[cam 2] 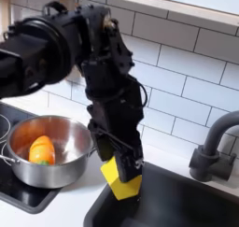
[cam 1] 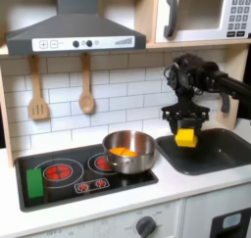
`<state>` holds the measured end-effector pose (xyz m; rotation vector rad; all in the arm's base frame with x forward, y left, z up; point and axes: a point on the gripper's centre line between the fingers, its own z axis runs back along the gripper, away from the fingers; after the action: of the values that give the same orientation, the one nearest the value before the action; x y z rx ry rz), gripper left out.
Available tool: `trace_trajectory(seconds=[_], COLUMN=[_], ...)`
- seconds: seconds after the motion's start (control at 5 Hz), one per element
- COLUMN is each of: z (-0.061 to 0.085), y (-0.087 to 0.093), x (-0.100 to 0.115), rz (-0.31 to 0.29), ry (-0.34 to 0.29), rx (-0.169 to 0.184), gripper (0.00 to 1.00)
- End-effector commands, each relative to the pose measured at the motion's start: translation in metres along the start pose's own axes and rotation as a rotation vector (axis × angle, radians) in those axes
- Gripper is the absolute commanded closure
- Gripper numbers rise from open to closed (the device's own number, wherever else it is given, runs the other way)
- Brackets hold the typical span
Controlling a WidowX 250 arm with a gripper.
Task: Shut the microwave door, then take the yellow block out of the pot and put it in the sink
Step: 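Take the yellow block out of the pot and put it in the sink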
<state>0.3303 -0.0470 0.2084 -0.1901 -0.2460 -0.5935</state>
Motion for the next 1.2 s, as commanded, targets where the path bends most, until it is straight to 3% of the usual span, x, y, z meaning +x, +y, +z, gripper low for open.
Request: trace_trajectory(seconds=[0.0, 0.4, 0.6, 0.8, 1.0], z=[-0.024, -0.046, -0.048, -0.043, -0.03], y=[-0.006, -0.008, -0.006, 0.001, 0.008], x=[0.012, 0.017, 0.018, 0.015, 0.013], rz=[-0.01, -0.044, -0.052, -0.055, -0.056], ry=[0.032, 0.062, 0.078, 0.076, 0.048], rx=[0.0, -0.004, 0.004, 0.012, 0.026], gripper=[1.0, 1.0, 0.72, 0.0, 0.0])
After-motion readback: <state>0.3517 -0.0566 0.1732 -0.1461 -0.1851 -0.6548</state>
